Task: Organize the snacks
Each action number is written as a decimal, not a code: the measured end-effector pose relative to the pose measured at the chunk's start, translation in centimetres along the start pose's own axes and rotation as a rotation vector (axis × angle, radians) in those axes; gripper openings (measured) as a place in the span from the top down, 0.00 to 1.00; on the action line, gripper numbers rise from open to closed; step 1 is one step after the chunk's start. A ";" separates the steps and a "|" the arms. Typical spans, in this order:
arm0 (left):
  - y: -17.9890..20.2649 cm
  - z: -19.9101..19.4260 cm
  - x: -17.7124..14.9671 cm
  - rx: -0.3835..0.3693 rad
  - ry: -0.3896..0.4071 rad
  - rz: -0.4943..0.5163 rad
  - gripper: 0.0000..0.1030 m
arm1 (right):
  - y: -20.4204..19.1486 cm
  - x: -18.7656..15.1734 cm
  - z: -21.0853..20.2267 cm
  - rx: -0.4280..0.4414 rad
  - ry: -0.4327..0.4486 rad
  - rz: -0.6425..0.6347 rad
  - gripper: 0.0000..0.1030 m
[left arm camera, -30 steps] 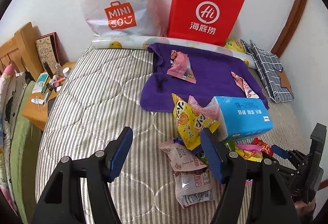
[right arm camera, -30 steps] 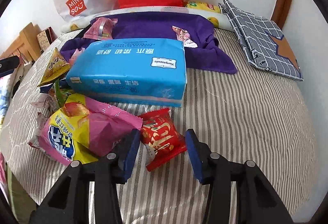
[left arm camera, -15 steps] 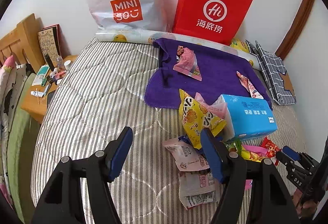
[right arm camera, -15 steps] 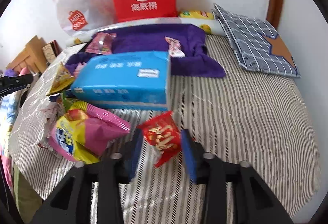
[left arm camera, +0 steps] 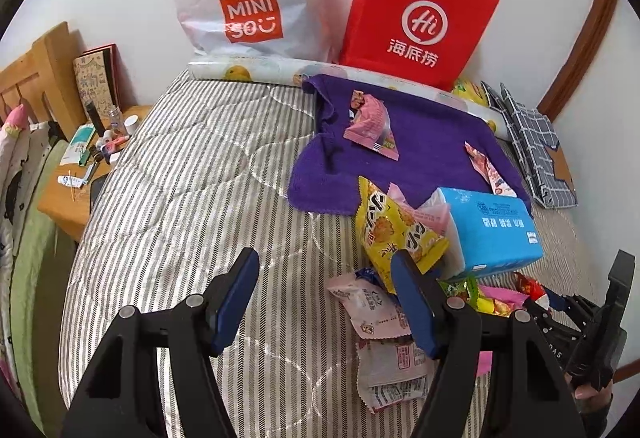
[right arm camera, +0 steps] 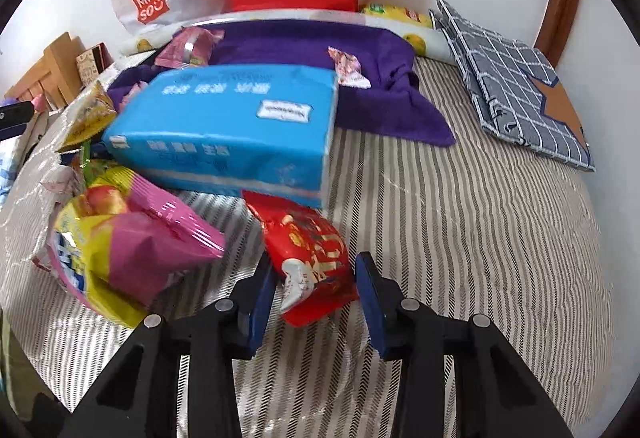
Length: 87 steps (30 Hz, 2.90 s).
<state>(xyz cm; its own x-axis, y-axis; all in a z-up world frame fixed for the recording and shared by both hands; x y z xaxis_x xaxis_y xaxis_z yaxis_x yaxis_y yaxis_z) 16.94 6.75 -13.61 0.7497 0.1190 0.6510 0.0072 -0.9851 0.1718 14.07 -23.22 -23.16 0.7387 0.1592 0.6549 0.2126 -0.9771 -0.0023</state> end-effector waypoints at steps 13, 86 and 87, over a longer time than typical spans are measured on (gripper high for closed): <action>4.2 4.7 0.1 -0.061 -0.069 0.073 0.31 | 0.6 0.6 0.3 0.066 0.042 0.067 0.65; 12.1 -7.5 1.4 -0.238 0.082 0.124 0.61 | 1.6 7.9 -13.6 -0.010 0.286 0.217 0.65; 12.2 -7.5 1.5 -0.240 0.082 0.122 0.61 | 1.6 8.0 -13.6 -0.009 0.287 0.215 0.65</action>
<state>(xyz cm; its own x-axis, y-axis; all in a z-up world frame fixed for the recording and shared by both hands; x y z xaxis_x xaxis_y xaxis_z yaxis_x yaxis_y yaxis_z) 13.17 -4.11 -4.97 0.6790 0.0209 0.7338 -0.2439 -0.9364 0.2523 11.69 -25.43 -7.64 0.5562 -0.0950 0.8256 0.0652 -0.9854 -0.1573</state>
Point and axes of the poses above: each gripper's, at about its wrist camera, not at the fingertips, and z roughly the way its jaws point, y to its right, x to its top, the point moved 5 cm from there along z, roughly the way its jaws point, and after that the axes turned 6 degrees about y, right-handed, at the moved point
